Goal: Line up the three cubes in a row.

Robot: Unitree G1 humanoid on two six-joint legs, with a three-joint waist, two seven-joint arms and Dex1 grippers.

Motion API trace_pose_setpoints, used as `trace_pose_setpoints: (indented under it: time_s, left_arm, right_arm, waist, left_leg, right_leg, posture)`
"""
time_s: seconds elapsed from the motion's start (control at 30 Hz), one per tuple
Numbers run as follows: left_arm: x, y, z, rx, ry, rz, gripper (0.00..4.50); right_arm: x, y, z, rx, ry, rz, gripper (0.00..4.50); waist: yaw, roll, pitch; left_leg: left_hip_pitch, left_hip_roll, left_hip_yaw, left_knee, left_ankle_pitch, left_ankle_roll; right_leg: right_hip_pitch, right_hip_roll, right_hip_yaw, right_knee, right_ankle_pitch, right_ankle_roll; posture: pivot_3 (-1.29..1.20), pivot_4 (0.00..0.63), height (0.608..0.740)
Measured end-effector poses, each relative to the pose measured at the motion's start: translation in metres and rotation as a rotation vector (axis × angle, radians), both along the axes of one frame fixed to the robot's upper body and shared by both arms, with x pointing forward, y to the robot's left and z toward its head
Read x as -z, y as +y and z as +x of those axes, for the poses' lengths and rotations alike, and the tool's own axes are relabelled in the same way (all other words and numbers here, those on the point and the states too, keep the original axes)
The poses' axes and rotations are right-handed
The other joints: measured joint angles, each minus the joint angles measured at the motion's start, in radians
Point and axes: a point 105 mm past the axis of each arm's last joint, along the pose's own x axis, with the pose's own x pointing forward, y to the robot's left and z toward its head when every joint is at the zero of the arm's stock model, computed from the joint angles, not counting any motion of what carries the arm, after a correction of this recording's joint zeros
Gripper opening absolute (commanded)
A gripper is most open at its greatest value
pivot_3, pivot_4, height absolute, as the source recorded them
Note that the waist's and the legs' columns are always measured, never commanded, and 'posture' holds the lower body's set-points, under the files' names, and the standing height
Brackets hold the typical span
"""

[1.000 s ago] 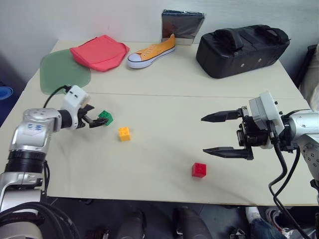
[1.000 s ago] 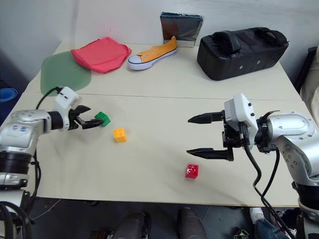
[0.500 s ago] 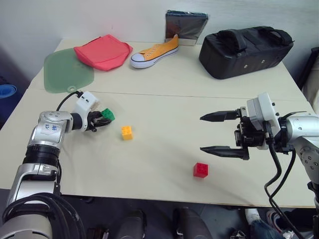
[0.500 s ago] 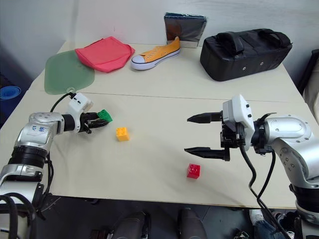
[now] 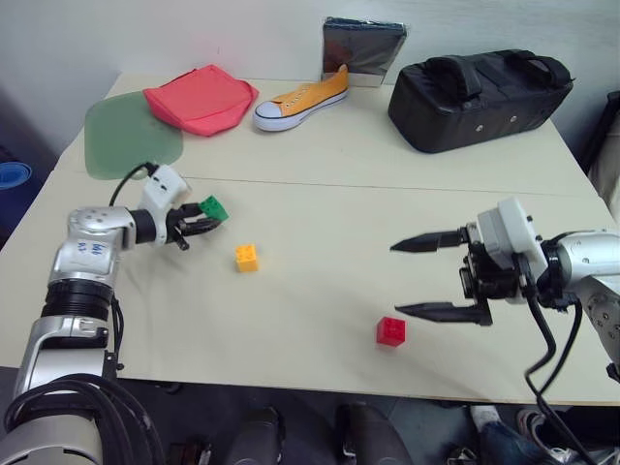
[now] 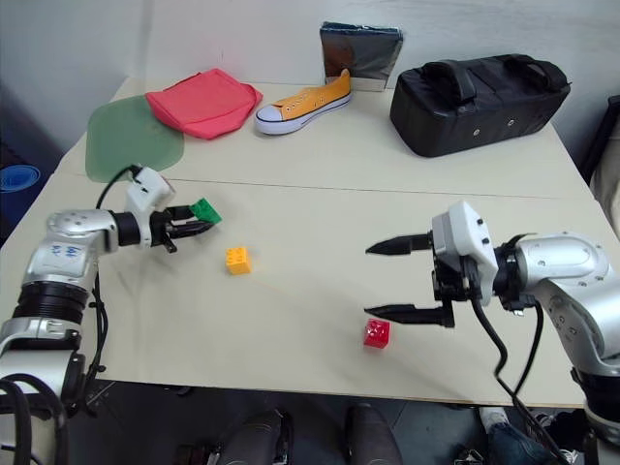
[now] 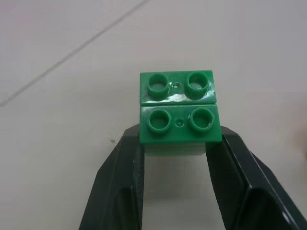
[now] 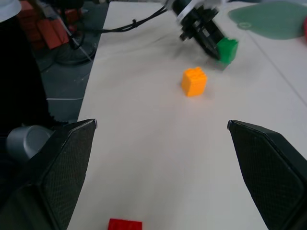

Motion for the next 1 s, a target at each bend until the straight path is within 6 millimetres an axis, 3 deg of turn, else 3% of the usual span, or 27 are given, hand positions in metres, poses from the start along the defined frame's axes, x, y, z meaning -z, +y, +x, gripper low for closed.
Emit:
trace_pose_setpoints:
  time_s: [0.1,0.17,0.23,0.33,0.43,0.63,0.8,1.0]
  left_arm:
    - [-0.036,-0.032,-0.033,0.282,-0.058,0.006,1.48]
    - [-0.041,-0.047,-0.057,0.418,-0.02,0.057,1.48]
    - [-0.028,-0.064,-0.078,0.544,0.056,0.112,1.48]
    - [0.008,-0.092,-0.1,0.684,0.158,0.2,1.48]
    - [0.026,-0.123,-0.108,0.749,0.177,0.198,1.48]
    - [0.044,-0.148,-0.111,0.762,0.167,0.2,1.48]
    - [0.063,-0.16,-0.119,0.803,0.187,0.228,1.48]
    - [0.074,-0.153,-0.108,0.765,0.156,0.298,1.48]
  right_arm:
    - [0.01,-0.006,-0.007,-0.012,0.042,-0.039,4.5]
    - [0.015,-0.007,-0.009,-0.016,0.059,-0.042,4.5]
    - [0.02,-0.009,-0.012,-0.012,0.071,-0.057,4.5]
    - [0.025,-0.014,-0.015,0.001,0.073,-0.081,4.5]
    - [0.028,-0.016,-0.019,0.009,0.08,-0.093,4.5]
    - [0.045,-0.025,-0.033,0.023,0.121,-0.144,4.5]
    - [0.049,-0.029,-0.032,0.038,0.095,-0.174,4.5]
    - [0.049,-0.034,-0.023,0.097,0.087,-0.167,4.5]
  waist:
    - [0.0,0.0,0.0]
    - [-0.001,0.0,0.0]
    - [-0.002,0.001,0.0]
    - [0.0,0.0,0.0]
    - [0.002,0.0,0.0]
    - [0.001,0.0,0.0]
    - [0.003,0.0,0.0]
    - [0.003,0.0,0.0]
  left_leg:
    - [0.0,0.0,0.0,0.0,0.0,0.0]
    - [0.002,0.0,0.0,0.0,0.0,0.0]
    - [0.003,0.0,0.0,0.0,0.0,0.0]
    - [0.004,0.0,0.0,0.001,0.0,0.001]
    - [0.004,0.0,-0.001,0.001,0.0,0.002]
    - [0.003,0.0,0.0,0.001,0.0,0.003]
    - [0.004,0.0,0.0,0.003,0.0,0.003]
    - [0.004,0.0,0.0,0.003,0.0,0.002]
  right_leg:
    - [0.001,0.0,0.0,-0.001,0.0,0.0]
    - [0.003,0.0,0.0,-0.001,0.0,0.0]
    - [0.004,0.0,0.001,0.0,0.0,0.0]
    - [0.005,0.0,0.001,-0.003,0.0,0.0]
    - [0.005,0.001,0.002,-0.002,0.0,0.001]
    - [0.005,0.001,0.002,-0.001,0.001,0.001]
    - [0.005,0.001,0.002,-0.002,0.001,0.001]
    - [0.005,0.001,0.002,-0.002,0.001,0.001]
  posture:
    - [0.0,0.15,0.74]
    - [0.0,0.15,0.74]
    - [0.0,0.15,0.74]
    - [0.0,0.15,0.74]
    - [0.0,0.15,0.74]
    - [0.0,0.15,0.74]
    - [0.0,0.15,0.74]
    - [0.0,0.15,0.74]
